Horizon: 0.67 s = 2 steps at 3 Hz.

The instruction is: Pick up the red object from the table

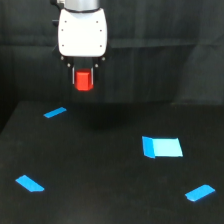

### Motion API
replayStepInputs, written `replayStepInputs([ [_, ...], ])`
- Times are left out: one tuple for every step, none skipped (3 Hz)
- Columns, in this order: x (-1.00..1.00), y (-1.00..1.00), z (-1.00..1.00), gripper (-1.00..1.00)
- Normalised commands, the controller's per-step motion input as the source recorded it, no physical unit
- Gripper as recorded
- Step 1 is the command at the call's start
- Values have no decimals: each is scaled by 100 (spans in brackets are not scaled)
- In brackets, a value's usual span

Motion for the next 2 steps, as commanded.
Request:
replayStepInputs([
  [-8,-12,4,-100],
  [-3,4,0,-98],
])
